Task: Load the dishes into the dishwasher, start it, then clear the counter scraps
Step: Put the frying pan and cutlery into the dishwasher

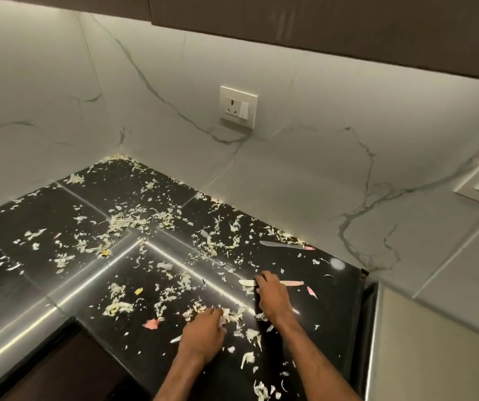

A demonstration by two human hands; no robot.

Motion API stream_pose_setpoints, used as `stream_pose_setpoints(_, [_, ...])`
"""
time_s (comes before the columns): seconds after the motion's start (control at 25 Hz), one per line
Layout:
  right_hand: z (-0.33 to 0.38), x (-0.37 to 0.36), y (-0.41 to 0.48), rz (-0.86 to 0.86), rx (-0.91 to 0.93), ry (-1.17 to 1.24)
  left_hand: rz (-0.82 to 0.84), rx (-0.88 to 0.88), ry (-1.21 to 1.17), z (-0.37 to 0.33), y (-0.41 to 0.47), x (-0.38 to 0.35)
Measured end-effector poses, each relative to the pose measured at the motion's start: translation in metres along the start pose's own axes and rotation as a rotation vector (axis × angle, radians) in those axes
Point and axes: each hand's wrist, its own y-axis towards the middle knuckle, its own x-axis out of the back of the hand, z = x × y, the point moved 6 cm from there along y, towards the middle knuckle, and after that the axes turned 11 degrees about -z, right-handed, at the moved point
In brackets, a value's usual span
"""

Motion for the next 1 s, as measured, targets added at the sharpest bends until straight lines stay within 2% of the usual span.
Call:
stream_pose_setpoints(0.12, [0.008,-0.009,-0.004,-0.025,-0.013,0.044,-0.033,0.040,-0.015,0.011,0.000,-0.002])
stream_pose_setpoints(0.24, [0.015,-0.022,-0.009,0.031,0.023,0.025,-0.052,0.035,0.003,0.011,0.003,-0.002])
stream_pose_setpoints(0.4, [0.023,-0.024,-0.017,0.074,-0.022,0.003,-0.062,0.020,0.004,0.007,0.001,-0.006])
stream_pose_setpoints(0.56, [0.028,-0.021,-0.030,0.053,-0.036,-0.019,-0.105,0.045,0.025,0.008,0.005,-0.011])
stream_pose_setpoints(0.76, [0.033,-0.015,-0.048,0.006,0.034,-0.001,-0.155,-0.029,0.074,-0.012,0.017,-0.017])
stream_pose_setpoints(0.88, [0.019,-0.009,-0.053,-0.029,0.018,0.074,-0.110,-0.060,0.119,-0.024,0.021,-0.025])
stream_pose_setpoints(1.0, [-0.021,-0.002,-0.056,-0.069,-0.077,0.059,-0.120,-0.047,0.139,-0.025,0.024,-0.030])
